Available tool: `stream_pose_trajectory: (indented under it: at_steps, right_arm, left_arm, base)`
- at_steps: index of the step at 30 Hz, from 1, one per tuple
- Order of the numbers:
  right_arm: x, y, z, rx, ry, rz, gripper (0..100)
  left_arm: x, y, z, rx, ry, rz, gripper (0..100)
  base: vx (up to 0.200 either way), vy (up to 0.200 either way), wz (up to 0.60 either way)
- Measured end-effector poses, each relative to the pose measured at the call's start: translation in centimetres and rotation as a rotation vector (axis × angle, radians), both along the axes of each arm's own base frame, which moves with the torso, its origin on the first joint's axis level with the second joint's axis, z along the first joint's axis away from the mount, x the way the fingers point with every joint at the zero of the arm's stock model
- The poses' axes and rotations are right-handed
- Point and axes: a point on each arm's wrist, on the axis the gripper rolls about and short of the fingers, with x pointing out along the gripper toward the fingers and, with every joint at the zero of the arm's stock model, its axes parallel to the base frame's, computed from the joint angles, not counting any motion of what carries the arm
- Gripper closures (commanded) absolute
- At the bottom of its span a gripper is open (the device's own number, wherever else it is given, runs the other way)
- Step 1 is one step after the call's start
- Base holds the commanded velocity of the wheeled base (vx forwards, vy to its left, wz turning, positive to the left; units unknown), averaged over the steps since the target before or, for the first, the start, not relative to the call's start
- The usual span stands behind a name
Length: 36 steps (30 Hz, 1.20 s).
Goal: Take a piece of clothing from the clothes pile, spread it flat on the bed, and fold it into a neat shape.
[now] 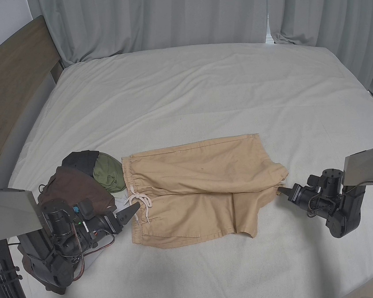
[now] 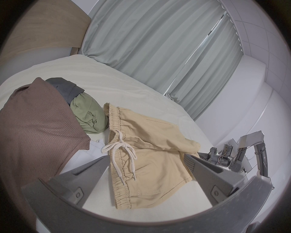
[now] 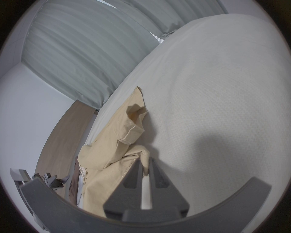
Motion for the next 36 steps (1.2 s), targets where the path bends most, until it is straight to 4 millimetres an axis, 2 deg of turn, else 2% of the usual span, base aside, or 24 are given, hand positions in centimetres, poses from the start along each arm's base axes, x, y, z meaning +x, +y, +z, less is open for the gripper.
stream_pose_trajectory:
  at_steps: [8, 18, 22, 36]
  right_arm:
    - [-0.3, -0.5, -0.3, -0.051, -0.019, 0.052, 0]
    - [-4.1, -0.3, -0.1, -0.07, 0.057, 0.219, 0]
    - [-5.1, 0.6, 0.0, -0.075, 0.076, 0.264, 0]
    - [-6.1, 4.6, -1.3, -0.077, 0.113, 0.388, 0]
  left_arm:
    - [0.0, -0.1, 0.0, 0.0, 0.002, -0.002, 0]
    - [0.0, -0.1, -0.1, 0.001, 0.003, -0.003, 0]
    - [-0.1, -0.1, -0.1, 0.001, 0.005, -0.003, 0]
    - [-0.1, -0.2, -0.3, 0.002, 0.011, -0.008, 0]
  base:
    - [0.0, 0.0, 0.0]
    - [0.0, 0.0, 0.0]
    - [0.0, 0.0, 0.0]
    - [0.0, 0.0, 0.0]
